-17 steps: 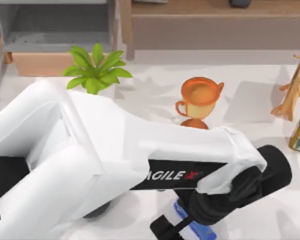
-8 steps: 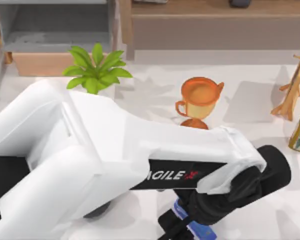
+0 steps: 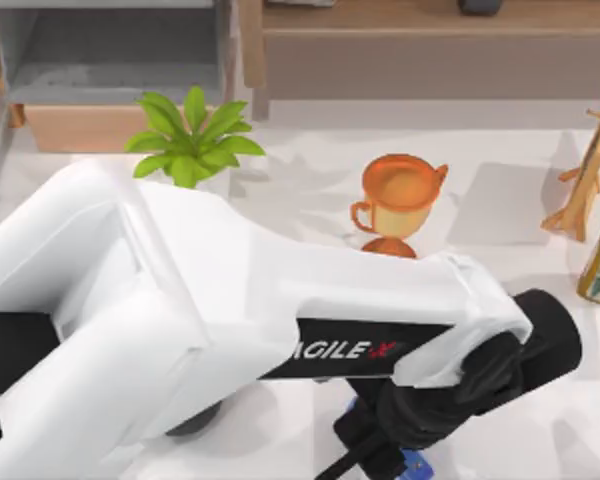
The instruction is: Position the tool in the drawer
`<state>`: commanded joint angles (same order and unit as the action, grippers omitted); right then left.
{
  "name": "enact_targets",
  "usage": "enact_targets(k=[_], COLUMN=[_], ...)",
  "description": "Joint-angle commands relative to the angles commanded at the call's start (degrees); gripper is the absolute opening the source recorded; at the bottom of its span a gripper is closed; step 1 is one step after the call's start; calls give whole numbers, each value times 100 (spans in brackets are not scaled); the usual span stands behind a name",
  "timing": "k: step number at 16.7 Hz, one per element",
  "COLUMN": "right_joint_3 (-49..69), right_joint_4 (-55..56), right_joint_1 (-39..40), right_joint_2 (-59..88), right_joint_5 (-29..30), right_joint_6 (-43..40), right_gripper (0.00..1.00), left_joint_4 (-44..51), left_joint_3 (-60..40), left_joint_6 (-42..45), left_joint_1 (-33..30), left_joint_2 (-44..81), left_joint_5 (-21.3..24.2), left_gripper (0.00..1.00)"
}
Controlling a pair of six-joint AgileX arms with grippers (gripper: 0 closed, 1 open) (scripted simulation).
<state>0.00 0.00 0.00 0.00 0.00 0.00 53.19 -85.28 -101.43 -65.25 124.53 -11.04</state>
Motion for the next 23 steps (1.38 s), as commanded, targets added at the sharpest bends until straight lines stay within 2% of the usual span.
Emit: enact_targets(k=[8,14,19,23], right_joint_3=[0,0,0,0], right_joint_4=[0,0,0,0], right_joint_1=[0,0,0,0], right_joint_2=[0,0,0,0], right_joint_5=[0,0,0,0], right_joint_6=[0,0,0,0], right_gripper=[100,100,100,100], left_joint_4=[19,555,568,558], left_joint_3=[-17,-310,-316,-661], left_joint_6=[8,1,10,570], left_joint_1=[-17,-18,-17,355], left_joint_2=[-25,-250,-243,-678], left_joint_5=[5,3,5,-100], left_gripper=[0,0,0,0])
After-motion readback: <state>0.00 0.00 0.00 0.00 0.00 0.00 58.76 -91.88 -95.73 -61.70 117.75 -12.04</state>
